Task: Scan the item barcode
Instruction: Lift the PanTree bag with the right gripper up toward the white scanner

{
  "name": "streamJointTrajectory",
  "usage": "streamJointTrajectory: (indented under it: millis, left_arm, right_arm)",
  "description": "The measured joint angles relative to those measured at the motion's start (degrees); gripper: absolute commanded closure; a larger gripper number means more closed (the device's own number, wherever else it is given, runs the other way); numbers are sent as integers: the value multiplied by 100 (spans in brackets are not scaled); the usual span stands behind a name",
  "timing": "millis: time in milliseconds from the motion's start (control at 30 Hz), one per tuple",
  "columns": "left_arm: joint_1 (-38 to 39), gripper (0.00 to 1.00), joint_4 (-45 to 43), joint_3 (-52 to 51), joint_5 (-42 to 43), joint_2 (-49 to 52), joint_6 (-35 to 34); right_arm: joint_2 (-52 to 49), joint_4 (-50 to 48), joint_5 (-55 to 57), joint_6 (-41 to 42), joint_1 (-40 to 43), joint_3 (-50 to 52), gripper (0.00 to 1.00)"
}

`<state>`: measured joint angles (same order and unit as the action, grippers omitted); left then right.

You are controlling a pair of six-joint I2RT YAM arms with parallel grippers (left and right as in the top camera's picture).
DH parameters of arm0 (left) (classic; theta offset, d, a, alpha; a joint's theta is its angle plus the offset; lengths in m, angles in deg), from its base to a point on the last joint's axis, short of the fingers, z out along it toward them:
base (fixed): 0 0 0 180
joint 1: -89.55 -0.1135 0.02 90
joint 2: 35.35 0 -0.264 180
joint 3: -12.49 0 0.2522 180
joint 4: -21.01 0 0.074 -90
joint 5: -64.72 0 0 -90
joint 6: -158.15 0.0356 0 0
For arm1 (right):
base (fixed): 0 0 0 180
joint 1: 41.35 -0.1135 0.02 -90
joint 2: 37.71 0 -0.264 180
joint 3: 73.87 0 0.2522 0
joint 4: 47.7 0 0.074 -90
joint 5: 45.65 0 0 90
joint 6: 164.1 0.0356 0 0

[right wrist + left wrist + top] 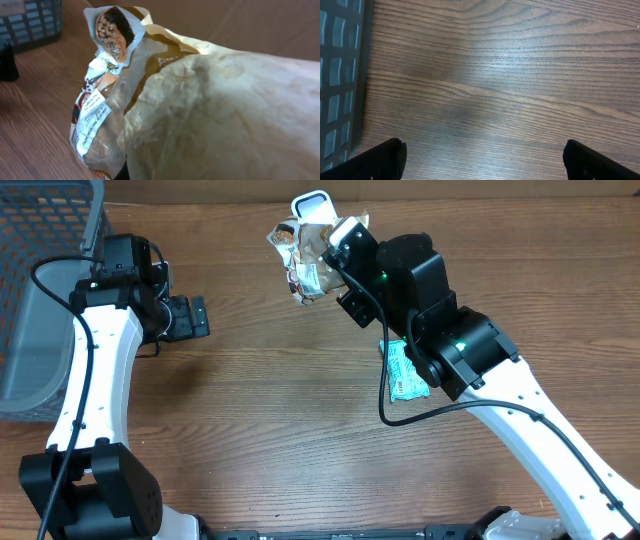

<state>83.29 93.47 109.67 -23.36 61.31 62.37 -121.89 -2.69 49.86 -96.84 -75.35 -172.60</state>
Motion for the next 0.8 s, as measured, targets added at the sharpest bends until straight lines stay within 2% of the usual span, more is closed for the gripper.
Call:
streamJointTrajectory:
  millis: [233, 367, 800]
  left_arm:
    - [0, 0, 0, 0, -2, 0, 0]
    - [0, 0, 0, 0, 0, 0, 0]
    - [0, 1, 0, 0, -2, 0, 0]
  right_arm:
    - [-2, 579, 201, -39, -55, -890, 97]
    - [-101, 872, 299, -44, -55, -916, 97]
    - [-1292, 890, 1145, -48, -295, -916, 96]
